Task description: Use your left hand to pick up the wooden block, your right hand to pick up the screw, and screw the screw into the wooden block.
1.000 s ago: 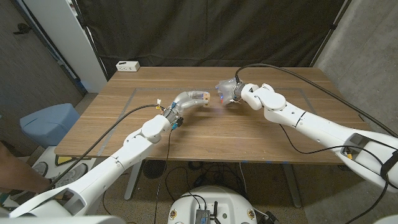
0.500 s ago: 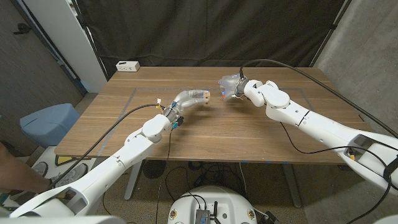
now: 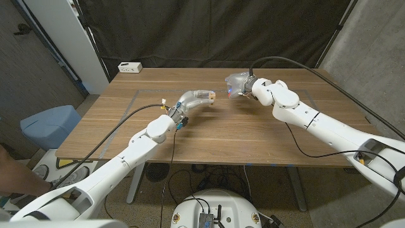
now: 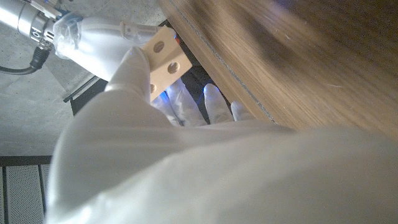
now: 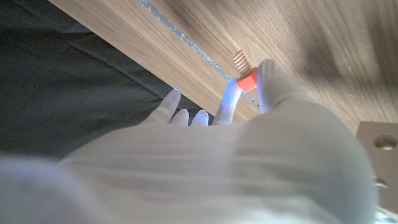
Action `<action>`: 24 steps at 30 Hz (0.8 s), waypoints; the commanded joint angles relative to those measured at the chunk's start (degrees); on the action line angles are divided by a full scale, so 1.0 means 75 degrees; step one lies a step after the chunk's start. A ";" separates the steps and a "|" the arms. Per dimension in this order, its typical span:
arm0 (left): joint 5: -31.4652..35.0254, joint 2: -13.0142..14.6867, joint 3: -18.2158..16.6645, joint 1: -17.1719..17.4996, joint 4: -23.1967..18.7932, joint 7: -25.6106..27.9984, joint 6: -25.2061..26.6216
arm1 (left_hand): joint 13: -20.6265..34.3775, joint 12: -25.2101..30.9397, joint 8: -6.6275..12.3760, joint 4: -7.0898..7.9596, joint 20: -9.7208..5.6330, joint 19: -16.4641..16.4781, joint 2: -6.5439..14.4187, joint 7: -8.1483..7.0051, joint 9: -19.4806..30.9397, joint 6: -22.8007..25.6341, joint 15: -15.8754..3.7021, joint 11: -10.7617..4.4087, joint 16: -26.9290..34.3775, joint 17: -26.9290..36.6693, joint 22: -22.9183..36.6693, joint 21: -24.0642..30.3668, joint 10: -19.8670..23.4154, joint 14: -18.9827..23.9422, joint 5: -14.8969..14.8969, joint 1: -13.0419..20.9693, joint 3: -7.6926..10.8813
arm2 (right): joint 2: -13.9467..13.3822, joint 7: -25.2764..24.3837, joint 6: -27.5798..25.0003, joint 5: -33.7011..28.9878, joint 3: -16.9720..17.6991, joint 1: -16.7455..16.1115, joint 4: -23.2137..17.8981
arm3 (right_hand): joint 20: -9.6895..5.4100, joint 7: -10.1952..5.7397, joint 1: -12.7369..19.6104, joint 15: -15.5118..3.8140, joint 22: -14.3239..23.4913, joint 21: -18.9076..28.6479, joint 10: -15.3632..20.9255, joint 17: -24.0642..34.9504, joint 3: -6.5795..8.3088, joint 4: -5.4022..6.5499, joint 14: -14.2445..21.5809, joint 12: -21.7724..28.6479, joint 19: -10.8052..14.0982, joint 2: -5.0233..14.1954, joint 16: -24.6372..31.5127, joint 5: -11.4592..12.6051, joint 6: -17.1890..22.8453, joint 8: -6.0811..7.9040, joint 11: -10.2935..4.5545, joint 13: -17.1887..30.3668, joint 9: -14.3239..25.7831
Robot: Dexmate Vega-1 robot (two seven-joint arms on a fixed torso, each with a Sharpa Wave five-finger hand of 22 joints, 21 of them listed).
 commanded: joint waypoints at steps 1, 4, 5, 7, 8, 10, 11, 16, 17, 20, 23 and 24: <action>0.0212 -0.0145 0.0116 -0.0148 0.0189 0.0032 -0.0163 | 0.0685 0.0075 0.0053 0.0038 0.0018 -0.0007 0.0225 -0.0051 0.0060 0.0373 -0.0890 0.0020 0.0055 0.0013 0.0030 0.0045 0.0094 0.0008 0.0068 -0.0138 0.0040 | -0.0104 -0.0169 -0.0605 0.0480 0.0324 -0.0221 -0.0441 | -0.0220 0.0067 0.0010 -0.0226 0.0012 -0.0016 0.0073 0.0029 0.0052 -0.0018 0.0082 0.0005 0.0095 -0.0026 0.0013 0.0035 -0.0008 0.0052 0.0020 0.0013 0.0027; 0.0224 -0.0195 0.0122 -0.0148 0.0224 0.0071 -0.0191 | 0.0687 0.0075 0.0052 0.0038 0.0016 -0.0007 0.0226 -0.0051 0.0060 0.0373 -0.0889 0.0020 0.0057 0.0013 0.0030 0.0045 0.0097 0.0014 0.0068 -0.0138 0.0038 | -0.0134 -0.0287 -0.0769 0.0563 0.0406 -0.0317 -0.0579 | -0.0221 0.0047 0.0009 -0.0217 0.0012 -0.0020 0.0077 0.0029 0.0055 -0.0019 0.0095 0.0002 0.0095 -0.0028 0.0014 0.0038 -0.0004 0.0065 0.0026 0.0013 0.0030; 0.0246 -0.0208 0.0130 -0.0151 0.0232 0.0093 -0.0194 | 0.0688 0.0074 0.0051 0.0037 0.0017 -0.0007 0.0225 -0.0051 0.0060 0.0372 -0.0889 0.0020 0.0057 0.0012 0.0030 0.0046 0.0097 0.0014 0.0068 -0.0138 0.0037 | -0.0145 -0.0324 -0.0814 0.0617 0.0445 -0.0353 -0.0623 | -0.0221 0.0051 0.0009 -0.0219 0.0012 -0.0019 0.0080 0.0030 0.0057 -0.0020 0.0094 0.0001 0.0102 -0.0029 0.0011 0.0039 -0.0003 0.0070 0.0035 0.0014 0.0032; 0.0333 -0.0232 0.0151 -0.0159 0.0244 0.0168 -0.0202 | 0.0688 0.0074 0.0052 0.0037 0.0017 -0.0007 0.0225 -0.0051 0.0060 0.0374 -0.0891 0.0020 0.0057 0.0012 0.0030 0.0046 0.0097 0.0014 0.0068 -0.0137 0.0037 | -0.0174 -0.0422 -0.0876 0.0719 0.0515 -0.0423 -0.0704 | -0.0219 0.0056 0.0008 -0.0219 0.0012 -0.0018 0.0087 0.0030 0.0059 -0.0020 0.0099 0.0001 0.0109 -0.0030 0.0010 0.0041 -0.0003 0.0070 0.0040 0.0014 0.0021; 0.0344 -0.0252 0.0151 -0.0154 0.0253 0.0200 -0.0211 | 0.0688 0.0073 0.0053 0.0032 0.0015 -0.0006 0.0222 -0.0050 0.0060 0.0379 -0.0894 0.0020 0.0056 0.0011 0.0030 0.0046 0.0099 0.0012 0.0068 -0.0133 0.0036 | -0.0194 -0.0515 -0.0854 0.0829 0.0582 -0.0478 -0.0737 | -0.0221 0.0066 0.0006 -0.0214 0.0012 -0.0022 0.0086 0.0030 0.0061 -0.0020 0.0111 -0.0002 0.0105 -0.0029 0.0013 0.0043 -0.0010 0.0065 0.0042 0.0014 0.0010; 0.0322 -0.0302 0.0146 -0.0145 0.0296 0.0219 -0.0266 | 0.0689 0.0072 0.0053 0.0031 0.0014 -0.0006 0.0220 -0.0050 0.0060 0.0380 -0.0892 0.0019 0.0058 0.0010 0.0030 0.0046 0.0100 0.0018 0.0068 -0.0133 0.0035 | -0.0210 -0.0588 -0.0974 0.0905 0.0639 -0.0541 -0.0831 | -0.0217 0.0065 0.0002 -0.0212 0.0012 -0.0019 0.0086 0.0031 0.0063 -0.0019 0.0121 -0.0006 0.0121 -0.0029 0.0014 0.0045 -0.0012 0.0067 0.0050 0.0014 0.0002; 0.0333 -0.0317 0.0147 -0.0138 0.0301 0.0246 -0.0275 | 0.0690 0.0072 0.0053 0.0032 0.0010 -0.0006 0.0221 -0.0051 0.0060 0.0381 -0.0892 0.0019 0.0058 0.0010 0.0030 0.0046 0.0100 0.0020 0.0068 -0.0134 0.0034 | -0.0225 -0.0622 -0.1043 0.0890 0.0639 -0.0562 -0.0882 | -0.0217 0.0067 -0.0002 -0.0214 0.0012 -0.0020 0.0107 0.0032 0.0064 -0.0017 0.0124 0.0001 0.0121 -0.0028 0.0013 0.0046 -0.0006 0.0073 0.0051 0.0014 0.0003; 0.0421 -0.0361 0.0159 -0.0109 0.0298 0.0369 -0.0305 | 0.0694 0.0069 0.0053 0.0032 0.0014 -0.0006 0.0225 -0.0050 0.0060 0.0384 -0.0889 0.0020 0.0058 0.0010 0.0031 0.0047 0.0103 0.0019 0.0068 -0.0136 0.0030 | -0.0289 -0.0796 -0.1275 0.1133 0.0810 -0.0712 -0.1121 | -0.0209 0.0056 -0.0030 -0.0207 0.0013 -0.0024 0.0129 0.0035 0.0059 -0.0006 0.0134 0.0000 0.0128 -0.0031 0.0011 0.0049 -0.0008 0.0074 0.0062 0.0014 -0.0022; 0.0415 -0.0381 0.0159 -0.0106 0.0315 0.0377 -0.0327 | 0.0695 0.0067 0.0054 0.0032 0.0016 -0.0002 0.0225 -0.0048 0.0060 0.0388 -0.0888 0.0020 0.0060 0.0009 0.0031 0.0048 0.0103 0.0024 0.0068 -0.0137 0.0028 | -0.0297 -0.0831 -0.1348 0.1146 0.0826 -0.0732 -0.1162 | -0.0206 0.0069 -0.0036 -0.0205 0.0013 -0.0025 0.0147 0.0036 0.0059 -0.0004 0.0140 0.0003 0.0131 -0.0031 0.0011 0.0051 -0.0005 0.0074 0.0066 0.0014 -0.0033; 0.0444 -0.0430 0.0175 -0.0107 0.0350 0.0415 -0.0369 | 0.0691 0.0056 0.0052 0.0034 0.0018 -0.0003 0.0228 -0.0049 0.0060 0.0390 -0.0890 0.0021 0.0059 0.0008 0.0031 0.0048 0.0101 0.0020 0.0069 -0.0143 0.0022 | -0.0343 -0.0965 -0.1394 0.1347 0.0944 -0.0807 -0.1246 | -0.0202 0.0078 -0.0049 -0.0204 0.0013 -0.0027 0.0156 0.0037 0.0059 0.0000 0.0148 0.0001 0.0134 -0.0031 0.0011 0.0053 0.0015 0.0080 0.0066 0.0014 -0.0054; 0.0477 -0.0447 0.0200 -0.0119 0.0362 0.0416 -0.0369 | 0.0693 0.0055 0.0051 0.0035 0.0020 -0.0004 0.0233 -0.0048 0.0061 0.0392 -0.0891 0.0021 0.0060 0.0009 0.0031 0.0048 0.0104 0.0022 0.0069 -0.0145 0.0021 | -0.0390 -0.1070 -0.1506 0.1477 0.1019 -0.0867 -0.1356 | -0.0201 0.0084 -0.0063 -0.0199 0.0013 -0.0030 0.0177 0.0040 0.0059 0.0006 0.0157 0.0002 0.0135 -0.0027 0.0011 0.0056 0.0023 0.0081 0.0097 0.0014 -0.0076; 0.0480 -0.0458 0.0203 -0.0120 0.0370 0.0421 -0.0373 | 0.0694 0.0054 0.0052 0.0039 0.0023 -0.0005 0.0242 -0.0048 0.0061 0.0394 -0.0892 0.0021 0.0060 0.0010 0.0031 0.0048 0.0106 0.0020 0.0070 -0.0147 0.0021 | -0.0409 -0.1099 -0.1518 0.1551 0.1056 -0.0889 -0.1391 | -0.0200 0.0083 -0.0068 -0.0186 0.0013 -0.0031 0.0183 0.0040 0.0059 0.0007 0.0165 0.0003 0.0138 -0.0027 0.0013 0.0057 0.0026 0.0081 0.0115 0.0013 -0.0084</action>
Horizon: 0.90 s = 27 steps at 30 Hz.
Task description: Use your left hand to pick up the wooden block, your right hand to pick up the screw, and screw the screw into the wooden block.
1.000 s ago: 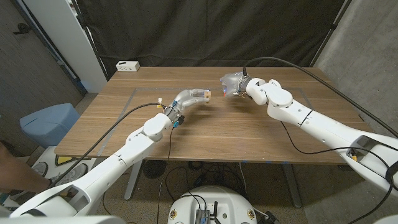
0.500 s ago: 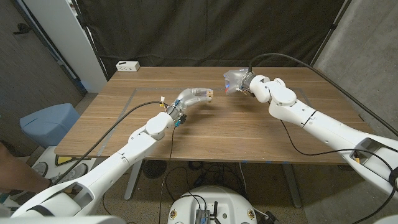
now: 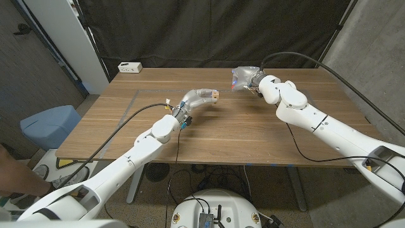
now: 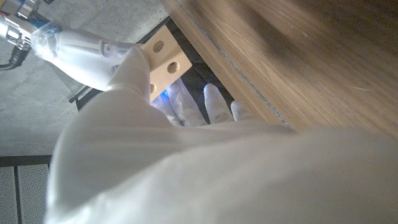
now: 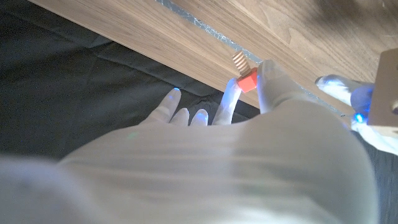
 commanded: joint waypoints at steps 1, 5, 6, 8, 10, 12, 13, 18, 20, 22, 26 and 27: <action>0.0132 -0.0159 0.0061 -0.0002 0.0109 0.0155 -0.0119 | 0.0694 0.0067 0.0050 0.0034 0.0024 -0.0004 0.0244 -0.0048 0.0061 0.0391 -0.0892 -0.0017 0.0061 0.0009 0.0031 0.0048 0.0057 0.0021 0.0054 -0.0145 0.0016 | -0.0188 -0.0481 -0.0456 0.0715 0.0462 -0.0352 -0.0511 | -0.0187 0.0053 -0.0070 -0.0191 0.0013 -0.0030 0.0109 0.0041 0.0060 0.0006 0.0099 0.0004 0.0047 -0.0029 0.0012 0.0051 0.0013 0.0026 0.0042 0.0014 -0.0032; 0.0166 -0.0266 0.0079 -0.0025 0.0211 0.0232 -0.0210 | 0.0699 0.0066 0.0056 0.0032 0.0023 -0.0006 0.0245 -0.0043 0.0061 0.0411 -0.0892 -0.0017 0.0061 0.0008 0.0031 0.0048 0.0066 0.0025 0.0055 -0.0145 0.0013 | -0.0245 -0.0578 -0.0622 0.0936 0.0568 -0.0425 -0.0673 | -0.0186 0.0057 -0.0079 -0.0178 0.0013 -0.0034 0.0127 0.0043 0.0065 0.0007 0.0099 0.0001 0.0048 -0.0023 0.0006 0.0057 0.0029 0.0028 0.0045 0.0013 -0.0063; 0.0173 -0.0297 0.0088 -0.0034 0.0241 0.0244 -0.0239 | 0.0701 0.0066 0.0058 0.0028 0.0023 -0.0002 0.0247 -0.0044 0.0062 0.0417 -0.0895 -0.0018 0.0064 0.0007 0.0031 0.0050 0.0069 0.0033 0.0057 -0.0139 0.0013 | -0.0248 -0.0627 -0.0628 0.1063 0.0636 -0.0465 -0.0702 | -0.0187 0.0056 -0.0080 -0.0180 0.0013 -0.0034 0.0126 0.0044 0.0067 0.0008 0.0096 -0.0001 0.0051 -0.0021 0.0004 0.0059 0.0031 0.0029 0.0048 0.0013 -0.0067; 0.0195 -0.0383 0.0093 -0.0041 0.0306 0.0328 -0.0298 | 0.0704 0.0066 0.0058 0.0024 0.0025 0.0000 0.0260 -0.0046 0.0062 0.0420 -0.0903 -0.0018 0.0069 0.0007 0.0031 0.0050 0.0077 0.0042 0.0060 -0.0129 0.0017 | -0.0250 -0.0717 -0.0619 0.1381 0.0798 -0.0553 -0.0746 | -0.0184 0.0065 -0.0088 -0.0165 0.0013 -0.0036 0.0138 0.0045 0.0069 0.0010 0.0105 -0.0001 0.0050 -0.0018 0.0006 0.0062 0.0024 0.0024 0.0045 0.0014 -0.0087; 0.0203 -0.0434 0.0115 -0.0068 0.0377 0.0320 -0.0360 | 0.0705 0.0066 0.0059 0.0022 0.0021 0.0001 0.0260 -0.0046 0.0062 0.0425 -0.0902 -0.0018 0.0070 0.0007 0.0031 0.0051 0.0079 0.0045 0.0061 -0.0126 0.0016 | -0.0275 -0.0833 -0.0578 0.1633 0.0910 -0.0625 -0.0778 | -0.0170 0.0079 -0.0095 -0.0144 0.0013 -0.0040 0.0148 0.0047 0.0071 0.0011 0.0111 -0.0002 0.0046 -0.0016 0.0005 0.0066 0.0026 0.0022 0.0069 0.0014 -0.0106; 0.0228 -0.0476 0.0136 -0.0091 0.0424 0.0333 -0.0390 | 0.0708 0.0066 0.0058 0.0026 0.0020 0.0001 0.0267 -0.0047 0.0063 0.0424 -0.0899 -0.0018 0.0071 0.0007 0.0031 0.0051 0.0083 0.0045 0.0062 -0.0129 0.0015 | -0.0302 -0.0924 -0.0614 0.1799 0.0967 -0.0674 -0.0829 | -0.0166 0.0080 -0.0101 -0.0141 0.0013 -0.0040 0.0163 0.0048 0.0072 0.0012 0.0117 0.0000 0.0050 -0.0014 0.0006 0.0069 0.0025 0.0019 0.0117 0.0014 -0.0120; 0.0223 -0.0501 0.0142 -0.0100 0.0450 0.0332 -0.0411 | 0.0709 0.0065 0.0059 0.0024 0.0020 0.0000 0.0266 -0.0047 0.0063 0.0427 -0.0893 -0.0018 0.0072 0.0006 0.0031 0.0051 0.0085 0.0049 0.0063 -0.0129 0.0014 | -0.0317 -0.0967 -0.0603 0.1917 0.1015 -0.0706 -0.0850 | -0.0168 0.0081 -0.0105 -0.0135 0.0013 -0.0040 0.0163 0.0048 0.0071 0.0012 0.0123 -0.0002 0.0051 -0.0016 0.0007 0.0071 0.0020 0.0015 0.0109 0.0014 -0.0129; 0.0299 -0.0619 0.0197 -0.0168 0.0572 0.0382 -0.0494 | 0.0714 0.0063 0.0059 0.0019 0.0018 0.0001 0.0261 -0.0042 0.0063 0.0433 -0.0889 -0.0018 0.0070 0.0003 0.0031 0.0051 0.0089 0.0049 0.0063 -0.0127 0.0008 | -0.0357 -0.1256 -0.0463 0.2572 0.1279 -0.0886 -0.0877 | -0.0164 0.0125 -0.0115 -0.0119 0.0013 -0.0043 0.0158 0.0048 0.0074 0.0007 0.0131 -0.0014 0.0052 -0.0023 0.0002 0.0078 0.0028 0.0012 0.0140 0.0014 -0.0169; 0.0303 -0.0682 0.0213 -0.0192 0.0627 0.0398 -0.0536 | 0.0715 0.0062 0.0058 0.0021 0.0017 0.0001 0.0267 -0.0042 0.0063 0.0432 -0.0892 -0.0018 0.0072 0.0004 0.0031 0.0051 0.0090 0.0052 0.0064 -0.0127 0.0009 | -0.0364 -0.1371 -0.0443 0.2776 0.1341 -0.0941 -0.0887 | -0.0157 0.0152 -0.0121 -0.0113 0.0013 -0.0042 0.0165 0.0049 0.0076 0.0009 0.0138 -0.0015 0.0057 -0.0019 0.0003 0.0080 0.0041 0.0015 0.0151 0.0014 -0.0185; 0.0363 -0.0715 0.0248 -0.0228 0.0666 0.0416 -0.0551 | 0.0717 0.0062 0.0064 0.0017 0.0015 0.0002 0.0263 -0.0040 0.0063 0.0447 -0.0892 -0.0018 0.0073 0.0002 0.0030 0.0052 0.0095 0.0057 0.0064 -0.0125 0.0006 | -0.0367 -0.1492 -0.0384 0.3001 0.1414 -0.1002 -0.0882 | -0.0156 0.0163 -0.0124 -0.0101 0.0013 -0.0043 0.0166 0.0050 0.0078 0.0009 0.0140 -0.0017 0.0057 -0.0017 0.0003 0.0082 0.0054 0.0019 0.0146 0.0014 -0.0196; 0.0470 -0.0786 0.0307 -0.0289 0.0711 0.0472 -0.0552 | 0.0721 0.0061 0.0063 0.0019 0.0024 0.0000 0.0264 -0.0042 0.0064 0.0450 -0.0891 -0.0018 0.0073 0.0001 0.0030 0.0051 0.0100 0.0058 0.0064 -0.0130 0.0001 | -0.0338 -0.1771 -0.0263 0.3455 0.1572 -0.1132 -0.0859 | -0.0134 0.0165 -0.0139 -0.0091 0.0013 -0.0047 0.0182 0.0051 0.0078 0.0009 0.0151 -0.0018 0.0053 -0.0023 0.0001 0.0088 0.0051 0.0012 0.0197 0.0015 -0.0232; 0.0492 -0.0805 0.0320 -0.0302 0.0722 0.0488 -0.0543 | 0.0722 0.0061 0.0065 0.0019 0.0023 0.0000 0.0263 -0.0041 0.0064 0.0456 -0.0892 -0.0018 0.0073 0.0000 0.0030 0.0051 0.0102 0.0058 0.0064 -0.0130 0.0000 | -0.0330 -0.1843 -0.0212 0.3568 0.1611 -0.1165 -0.0846 | -0.0136 0.0177 -0.0141 -0.0084 0.0013 -0.0046 0.0189 0.0050 0.0078 0.0008 0.0160 -0.0017 0.0055 -0.0025 0.0003 0.0089 0.0057 0.0013 0.0208 0.0015 -0.0240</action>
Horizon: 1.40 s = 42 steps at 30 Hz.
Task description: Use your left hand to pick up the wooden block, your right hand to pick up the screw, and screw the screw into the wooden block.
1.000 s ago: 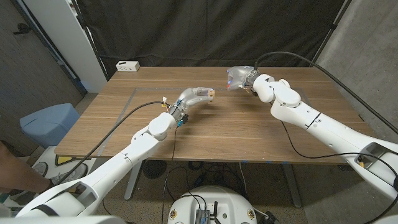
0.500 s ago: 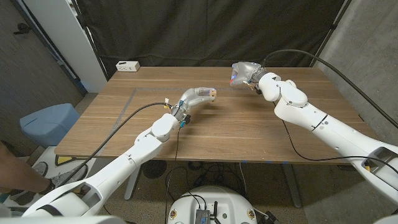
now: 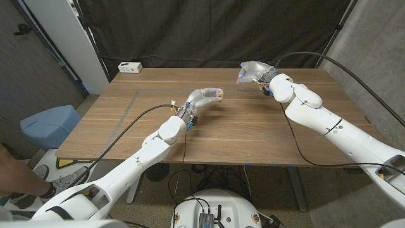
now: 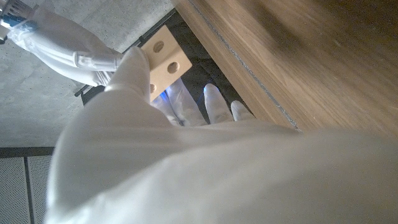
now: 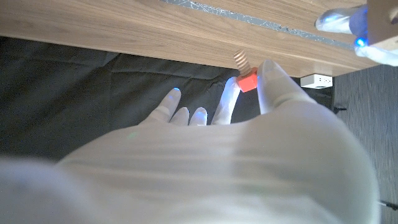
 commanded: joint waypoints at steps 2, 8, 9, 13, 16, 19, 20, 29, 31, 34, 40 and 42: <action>0.0218 -0.0312 0.0160 -0.0185 0.0275 0.0145 -0.0138 | 0.0724 0.0061 0.0059 0.0025 0.0019 0.0005 0.0262 -0.0040 0.0064 0.0443 -0.0893 -0.0014 0.0072 0.0000 0.0030 0.0053 0.0109 0.0058 0.0036 -0.0133 0.0004 | -0.0008 -0.0811 0.0396 0.1520 0.0555 -0.0424 -0.0013 | -0.0131 0.0061 -0.0078 -0.0071 0.0013 -0.0015 0.0041 0.0012 0.0050 -0.0015 0.0092 -0.0018 0.0057 -0.0008 0.0008 0.0066 0.0028 0.0017 0.0058 0.0015 -0.0018; 0.0287 -0.0490 0.0224 -0.0325 0.0508 0.0199 -0.0250 | 0.0728 0.0057 0.0058 0.0022 0.0021 0.0003 0.0262 -0.0044 0.0064 0.0447 -0.0900 -0.0014 0.0072 -0.0002 0.0030 0.0053 0.0116 0.0059 0.0036 -0.0131 -0.0002 | 0.0020 -0.1221 0.0669 0.2104 0.0769 -0.0611 0.0034 | -0.0098 0.0079 -0.0093 -0.0042 0.0013 -0.0009 0.0081 0.0008 0.0039 -0.0016 0.0112 -0.0013 0.0079 -0.0008 0.0007 0.0075 0.0055 0.0022 0.0088 0.0016 -0.0064; 0.0309 -0.0518 0.0239 -0.0356 0.0551 0.0207 -0.0269 | 0.0729 0.0057 0.0059 0.0021 0.0022 0.0003 0.0261 -0.0043 0.0064 0.0449 -0.0899 -0.0013 0.0073 -0.0003 0.0030 0.0053 0.0116 0.0063 0.0036 -0.0131 -0.0002 | 0.0020 -0.1276 0.0708 0.2189 0.0800 -0.0635 0.0037 | -0.0097 0.0089 -0.0091 -0.0039 0.0013 -0.0011 0.0082 0.0006 0.0036 -0.0019 0.0140 -0.0015 0.0077 -0.0006 0.0016 0.0078 0.0057 0.0021 0.0121 0.0016 -0.0076; 0.0314 -0.0634 0.0288 -0.0468 0.0736 0.0174 -0.0345 | 0.0734 0.0054 0.0061 0.0019 0.0016 0.0009 0.0260 -0.0036 0.0065 0.0458 -0.0897 -0.0013 0.0072 -0.0006 0.0030 0.0055 0.0121 0.0063 0.0035 -0.0132 -0.0008 | -0.0027 -0.1532 0.0958 0.2496 0.0957 -0.0778 0.0034 | -0.0082 0.0110 -0.0078 -0.0030 0.0013 -0.0010 0.0092 0.0000 0.0030 -0.0023 0.0148 -0.0018 0.0087 0.0014 0.0013 0.0086 0.0058 0.0018 0.0132 0.0017 -0.0109; 0.0331 -0.0707 0.0327 -0.0541 0.0857 0.0157 -0.0390 | 0.0732 0.0046 0.0053 0.0019 0.0020 0.0006 0.0263 -0.0038 0.0065 0.0444 -0.0899 -0.0013 0.0072 -0.0006 0.0030 0.0054 0.0118 0.0063 0.0036 -0.0132 -0.0010 | -0.0083 -0.1692 0.0999 0.2636 0.1040 -0.0856 -0.0033 | -0.0074 0.0117 -0.0092 -0.0008 0.0014 -0.0011 0.0091 -0.0003 0.0014 -0.0016 0.0150 -0.0024 0.0089 0.0023 0.0010 0.0091 0.0027 0.0005 0.0160 0.0017 -0.0132; 0.0378 -0.0769 0.0371 -0.0609 0.0962 0.0166 -0.0417 | 0.0734 0.0045 0.0050 0.0022 0.0029 0.0002 0.0269 -0.0043 0.0065 0.0438 -0.0898 -0.0013 0.0073 -0.0006 0.0030 0.0052 0.0122 0.0064 0.0037 -0.0134 -0.0012 | -0.0103 -0.1825 0.1117 0.2880 0.1172 -0.0967 -0.0052 | -0.0068 0.0126 -0.0101 -0.0007 0.0014 -0.0011 0.0093 -0.0006 0.0000 -0.0013 0.0159 -0.0028 0.0094 0.0028 0.0011 0.0095 0.0036 0.0006 0.0176 0.0017 -0.0154; 0.0396 -0.0789 0.0385 -0.0631 0.0998 0.0171 -0.0429 | 0.0734 0.0045 0.0049 0.0022 0.0027 0.0003 0.0271 -0.0044 0.0065 0.0437 -0.0898 -0.0013 0.0073 -0.0005 0.0030 0.0053 0.0122 0.0065 0.0037 -0.0134 -0.0011 | -0.0105 -0.1853 0.1136 0.2973 0.1214 -0.1002 -0.0062 | -0.0068 0.0131 -0.0105 0.0009 0.0014 -0.0011 0.0090 -0.0006 -0.0004 -0.0011 0.0168 -0.0030 0.0096 0.0031 0.0014 0.0097 0.0039 0.0006 0.0176 0.0018 -0.0161; 0.0405 -0.0956 0.0453 -0.0753 0.1248 0.0180 -0.0498 | 0.0745 0.0037 0.0045 0.0017 0.0025 0.0005 0.0276 -0.0036 0.0066 0.0440 -0.0897 -0.0014 0.0073 -0.0009 0.0030 0.0054 0.0131 0.0067 0.0039 -0.0130 -0.0020 | -0.0034 -0.2263 0.1497 0.3543 0.1430 -0.1309 -0.0020 | -0.0042 0.0147 -0.0088 0.0042 0.0013 -0.0013 0.0148 -0.0020 -0.0031 -0.0029 0.0219 -0.0019 0.0102 0.0035 0.0021 0.0112 0.0026 -0.0003 0.0197 0.0019 -0.0215; 0.0403 -0.0965 0.0458 -0.0759 0.1266 0.0182 -0.0501 | 0.0746 0.0036 0.0047 0.0016 0.0025 0.0006 0.0274 -0.0037 0.0066 0.0445 -0.0895 -0.0014 0.0072 -0.0010 0.0030 0.0054 0.0133 0.0068 0.0039 -0.0131 -0.0022 | -0.0032 -0.2324 0.1545 0.3608 0.1433 -0.1332 -0.0010 | -0.0036 0.0159 -0.0086 0.0045 0.0013 -0.0014 0.0161 -0.0023 -0.0037 -0.0031 0.0222 -0.0017 0.0103 0.0038 0.0019 0.0115 0.0026 -0.0004 0.0208 0.0019 -0.0228; 0.0393 -0.1015 0.0463 -0.0761 0.1318 0.0223 -0.0502 | 0.0748 0.0032 0.0050 0.0019 0.0030 0.0002 0.0282 -0.0041 0.0066 0.0456 -0.0885 -0.0014 0.0074 -0.0009 0.0030 0.0053 0.0134 0.0071 0.0039 -0.0133 -0.0024 | 0.0055 -0.2463 0.1720 0.3801 0.1490 -0.1429 0.0059 | -0.0034 0.0168 -0.0083 0.0039 0.0013 -0.0012 0.0180 -0.0025 -0.0045 -0.0032 0.0240 -0.0014 0.0112 0.0043 0.0023 0.0120 0.0031 -0.0003 0.0235 0.0020 -0.0243; 0.0371 -0.1078 0.0482 -0.0793 0.1435 0.0228 -0.0542 | 0.0750 0.0025 0.0050 0.0015 0.0023 0.0004 0.0279 -0.0043 0.0067 0.0463 -0.0890 -0.0013 0.0073 -0.0012 0.0030 0.0054 0.0132 0.0072 0.0039 -0.0130 -0.0029 | 0.0196 -0.2808 0.1882 0.3950 0.1514 -0.1555 0.0092 | -0.0031 0.0177 -0.0103 0.0050 0.0013 -0.0014 0.0198 -0.0026 -0.0068 -0.0019 0.0265 -0.0015 0.0113 0.0057 0.0029 0.0129 0.0029 -0.0005 0.0207 0.0021 -0.0276; 0.0398 -0.1110 0.0499 -0.0826 0.1496 0.0248 -0.0566 | 0.0750 0.0022 0.0052 0.0014 0.0025 0.0004 0.0284 -0.0044 0.0067 0.0470 -0.0894 -0.0013 0.0073 -0.0011 0.0030 0.0053 0.0133 0.0071 0.0040 -0.0129 -0.0029 | 0.0221 -0.2884 0.1875 0.3977 0.1501 -0.1574 0.0079 | -0.0033 0.0178 -0.0106 0.0053 0.0013 -0.0018 0.0195 -0.0026 -0.0074 -0.0018 0.0271 -0.0018 0.0106 0.0058 0.0030 0.0131 0.0012 -0.0011 0.0221 0.0021 -0.0284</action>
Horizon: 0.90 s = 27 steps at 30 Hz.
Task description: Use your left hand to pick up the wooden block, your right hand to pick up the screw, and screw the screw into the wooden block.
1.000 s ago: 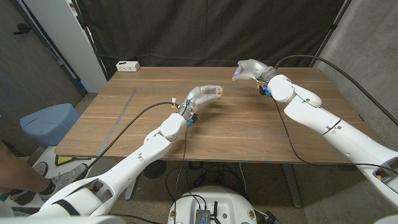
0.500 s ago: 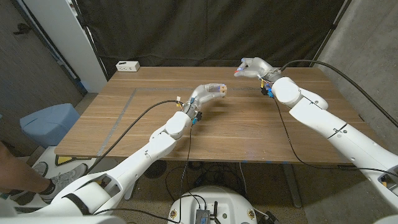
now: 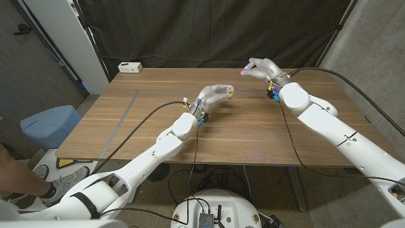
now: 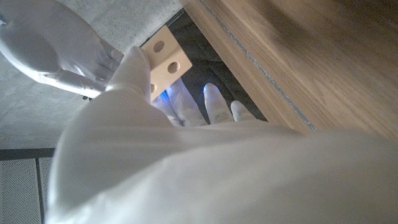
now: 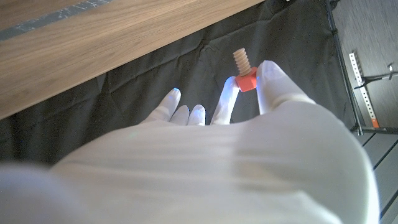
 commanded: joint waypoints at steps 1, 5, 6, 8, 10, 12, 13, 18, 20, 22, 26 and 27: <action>0.0037 -0.0183 0.0074 -0.0133 0.0308 0.0063 -0.0106 | 0.0751 0.0064 0.0053 0.0047 0.0026 0.0005 0.0235 -0.0044 0.0067 0.0472 -0.0921 -0.0033 0.0074 0.0029 0.0030 0.0054 0.0112 0.0045 0.0040 -0.0180 0.0004 | 0.0214 -0.0604 0.0374 0.0453 0.0105 -0.0284 0.0077 | -0.0024 0.0089 -0.0048 -0.0025 0.0012 -0.0020 0.0037 -0.0003 -0.0031 0.0000 0.0080 -0.0019 0.0035 0.0001 0.0029 0.0075 0.0006 -0.0009 0.0006 0.0021 0.0003; -0.0018 -0.0296 0.0102 -0.0214 0.0483 0.0002 -0.0195 | 0.0755 0.0063 0.0056 0.0049 0.0025 0.0009 0.0248 -0.0031 0.0067 0.0483 -0.0930 -0.0033 0.0073 0.0030 0.0030 0.0056 0.0118 0.0038 0.0042 -0.0176 0.0005 | 0.0301 -0.0782 0.0481 0.0505 0.0098 -0.0354 0.0112 | -0.0019 0.0093 -0.0053 -0.0031 0.0012 -0.0023 0.0051 -0.0004 -0.0043 0.0002 0.0078 -0.0018 0.0030 0.0005 0.0025 0.0080 -0.0009 -0.0015 0.0025 0.0022 -0.0016; -0.0034 -0.0318 0.0111 -0.0230 0.0513 -0.0018 -0.0197 | 0.0756 0.0063 0.0057 0.0044 0.0020 0.0010 0.0243 -0.0034 0.0067 0.0486 -0.0928 -0.0033 0.0073 0.0028 0.0030 0.0056 0.0120 0.0042 0.0042 -0.0173 0.0003 | 0.0310 -0.0800 0.0528 0.0523 0.0098 -0.0369 0.0125 | -0.0023 0.0097 -0.0057 -0.0032 0.0012 -0.0024 0.0055 -0.0003 -0.0048 0.0005 0.0082 -0.0018 0.0028 0.0010 0.0026 0.0082 -0.0002 -0.0013 0.0038 0.0022 -0.0023; -0.0057 -0.0358 0.0125 -0.0256 0.0568 -0.0045 -0.0213 | 0.0757 0.0061 0.0055 0.0045 0.0026 0.0007 0.0246 -0.0038 0.0067 0.0482 -0.0929 -0.0033 0.0072 0.0028 0.0030 0.0055 0.0122 0.0038 0.0043 -0.0173 0.0002 | 0.0328 -0.0909 0.0455 0.0491 0.0080 -0.0393 0.0086 | -0.0033 0.0084 -0.0067 -0.0035 0.0013 -0.0041 0.0058 -0.0002 -0.0056 0.0011 0.0089 -0.0020 -0.0018 0.0017 0.0028 0.0085 -0.0001 -0.0013 0.0028 0.0022 -0.0033; -0.0092 -0.0391 0.0131 -0.0270 0.0608 -0.0072 -0.0215 | 0.0759 0.0060 0.0053 0.0047 0.0024 0.0007 0.0248 -0.0041 0.0068 0.0480 -0.0926 -0.0033 0.0074 0.0028 0.0030 0.0055 0.0124 0.0042 0.0043 -0.0176 0.0000 | 0.0337 -0.0929 0.0516 0.0539 0.0090 -0.0424 0.0098 | -0.0049 0.0070 -0.0081 -0.0040 0.0013 -0.0050 0.0064 0.0000 -0.0068 0.0018 0.0095 -0.0021 -0.0045 0.0025 0.0030 0.0088 -0.0029 -0.0024 0.0006 0.0023 -0.0049; -0.0108 -0.0400 0.0141 -0.0274 0.0595 -0.0083 -0.0159 | 0.0760 0.0060 0.0049 0.0048 0.0025 0.0005 0.0248 -0.0041 0.0068 0.0470 -0.0923 -0.0033 0.0072 0.0028 0.0030 0.0054 0.0127 0.0040 0.0043 -0.0179 -0.0002 | 0.0379 -0.1013 0.0512 0.0574 0.0103 -0.0467 0.0091 | -0.0053 0.0078 -0.0088 -0.0042 0.0013 -0.0051 0.0064 0.0001 -0.0075 0.0020 0.0096 -0.0023 -0.0052 0.0025 0.0029 0.0089 -0.0028 -0.0023 0.0013 0.0023 -0.0056; -0.0122 -0.0403 0.0140 -0.0269 0.0583 -0.0085 -0.0138 | 0.0761 0.0060 0.0047 0.0049 0.0026 0.0006 0.0249 -0.0042 0.0068 0.0466 -0.0923 -0.0033 0.0072 0.0028 0.0030 0.0055 0.0127 0.0040 0.0043 -0.0180 -0.0003 | 0.0382 -0.1039 0.0539 0.0568 0.0094 -0.0483 0.0097 | -0.0053 0.0072 -0.0089 -0.0043 0.0013 -0.0051 0.0061 0.0001 -0.0076 0.0021 0.0097 -0.0024 -0.0052 0.0025 0.0029 0.0090 -0.0028 -0.0023 0.0016 0.0023 -0.0058; -0.0214 -0.0441 0.0144 -0.0272 0.0592 -0.0146 -0.0092 | 0.0763 0.0050 0.0038 0.0048 0.0038 0.0007 0.0252 -0.0031 0.0069 0.0449 -0.0923 -0.0033 0.0071 0.0026 0.0030 0.0055 0.0123 0.0038 0.0045 -0.0180 -0.0008 | 0.0466 -0.1146 0.0737 0.0620 0.0078 -0.0555 0.0181 | -0.0055 0.0078 -0.0102 -0.0051 0.0014 -0.0051 0.0076 0.0000 -0.0097 0.0022 0.0100 -0.0024 -0.0063 0.0029 0.0026 0.0094 -0.0014 -0.0018 0.0008 0.0024 -0.0084; -0.0267 -0.0475 0.0138 -0.0277 0.0623 -0.0166 -0.0091 | 0.0765 0.0049 0.0041 0.0050 0.0034 0.0006 0.0254 -0.0031 0.0069 0.0459 -0.0919 -0.0033 0.0073 0.0026 0.0030 0.0055 0.0123 0.0042 0.0045 -0.0183 -0.0010 | 0.0517 -0.1210 0.0754 0.0651 0.0079 -0.0587 0.0187 | -0.0059 0.0067 -0.0103 -0.0057 0.0014 -0.0047 0.0081 0.0001 -0.0102 0.0023 0.0105 -0.0024 -0.0057 0.0035 0.0027 0.0096 -0.0008 -0.0016 -0.0004 0.0024 -0.0094; -0.0280 -0.0489 0.0143 -0.0278 0.0622 -0.0159 -0.0055 | 0.0766 0.0045 0.0039 0.0049 0.0033 0.0007 0.0252 -0.0023 0.0069 0.0458 -0.0913 -0.0033 0.0073 0.0024 0.0030 0.0055 0.0122 0.0047 0.0045 -0.0185 -0.0013 | 0.0538 -0.1253 0.0763 0.0659 0.0070 -0.0616 0.0181 | -0.0060 0.0065 -0.0094 -0.0069 0.0014 -0.0046 0.0086 0.0000 -0.0104 0.0018 0.0111 -0.0024 -0.0059 0.0043 0.0028 0.0100 -0.0012 -0.0018 -0.0005 0.0024 -0.0104; -0.0371 -0.0532 0.0136 -0.0275 0.0663 -0.0199 -0.0037 | 0.0768 0.0037 0.0039 0.0048 0.0042 0.0007 0.0263 -0.0024 0.0070 0.0462 -0.0909 -0.0033 0.0072 0.0025 0.0030 0.0055 0.0120 0.0044 0.0048 -0.0181 -0.0014 | 0.0590 -0.1382 0.0902 0.0615 0.0055 -0.0670 0.0226 | -0.0073 0.0078 -0.0097 -0.0074 0.0013 -0.0041 0.0084 -0.0001 -0.0117 0.0016 0.0126 -0.0029 -0.0051 0.0044 0.0031 0.0104 0.0005 -0.0011 -0.0001 0.0025 -0.0122; -0.0394 -0.0539 0.0131 -0.0270 0.0663 -0.0204 -0.0024 | 0.0769 0.0036 0.0040 0.0046 0.0040 0.0008 0.0260 -0.0024 0.0070 0.0465 -0.0909 -0.0033 0.0072 0.0023 0.0030 0.0056 0.0121 0.0045 0.0048 -0.0180 -0.0015 | 0.0602 -0.1413 0.0887 0.0604 0.0052 -0.0676 0.0217 | -0.0074 0.0078 -0.0097 -0.0078 0.0013 -0.0039 0.0088 -0.0001 -0.0120 0.0016 0.0132 -0.0028 -0.0048 0.0046 0.0032 0.0105 0.0008 -0.0010 0.0010 0.0025 -0.0128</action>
